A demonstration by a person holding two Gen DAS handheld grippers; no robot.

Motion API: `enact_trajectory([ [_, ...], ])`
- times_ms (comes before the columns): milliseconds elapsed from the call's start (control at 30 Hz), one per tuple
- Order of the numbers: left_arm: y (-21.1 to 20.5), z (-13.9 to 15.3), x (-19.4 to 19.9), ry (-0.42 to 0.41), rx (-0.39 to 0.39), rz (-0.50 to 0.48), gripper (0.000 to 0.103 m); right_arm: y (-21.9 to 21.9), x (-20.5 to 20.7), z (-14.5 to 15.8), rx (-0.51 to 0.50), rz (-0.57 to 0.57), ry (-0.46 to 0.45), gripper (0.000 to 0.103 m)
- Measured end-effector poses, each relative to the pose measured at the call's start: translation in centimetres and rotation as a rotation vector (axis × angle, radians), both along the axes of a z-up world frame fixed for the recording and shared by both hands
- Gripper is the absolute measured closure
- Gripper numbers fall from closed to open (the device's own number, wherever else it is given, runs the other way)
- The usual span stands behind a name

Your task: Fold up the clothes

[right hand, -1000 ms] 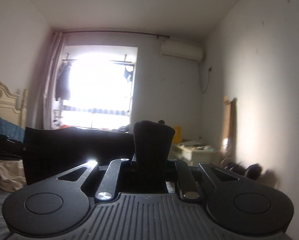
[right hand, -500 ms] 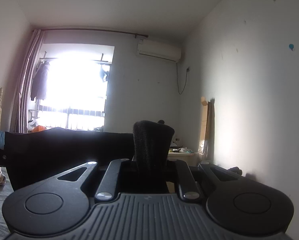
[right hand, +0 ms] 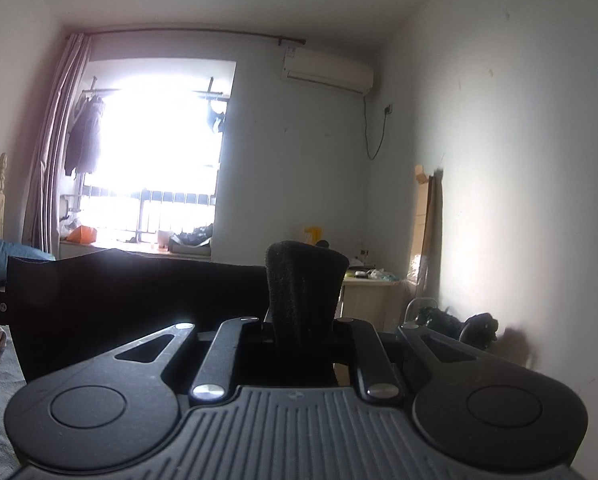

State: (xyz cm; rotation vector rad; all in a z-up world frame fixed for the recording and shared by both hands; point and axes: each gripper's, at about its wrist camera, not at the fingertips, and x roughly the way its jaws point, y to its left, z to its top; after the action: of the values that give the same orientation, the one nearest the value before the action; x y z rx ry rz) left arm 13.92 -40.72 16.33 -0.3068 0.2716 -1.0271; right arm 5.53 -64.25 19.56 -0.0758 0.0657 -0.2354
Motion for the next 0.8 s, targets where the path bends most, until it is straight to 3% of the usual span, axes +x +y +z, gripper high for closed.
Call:
enact_trajectory([
  [400,-0.9,-5.7,8.6,0.183,0.080,0.105,0.097,-1.4,11.0,-5.7,0.015,0.029,0.188,0.088],
  [800,-0.8,-11.0,14.1,0.307,0.150,0.165,0.097,-3.3,17.5,-12.5,0.063,0.053,0.391,0.087],
])
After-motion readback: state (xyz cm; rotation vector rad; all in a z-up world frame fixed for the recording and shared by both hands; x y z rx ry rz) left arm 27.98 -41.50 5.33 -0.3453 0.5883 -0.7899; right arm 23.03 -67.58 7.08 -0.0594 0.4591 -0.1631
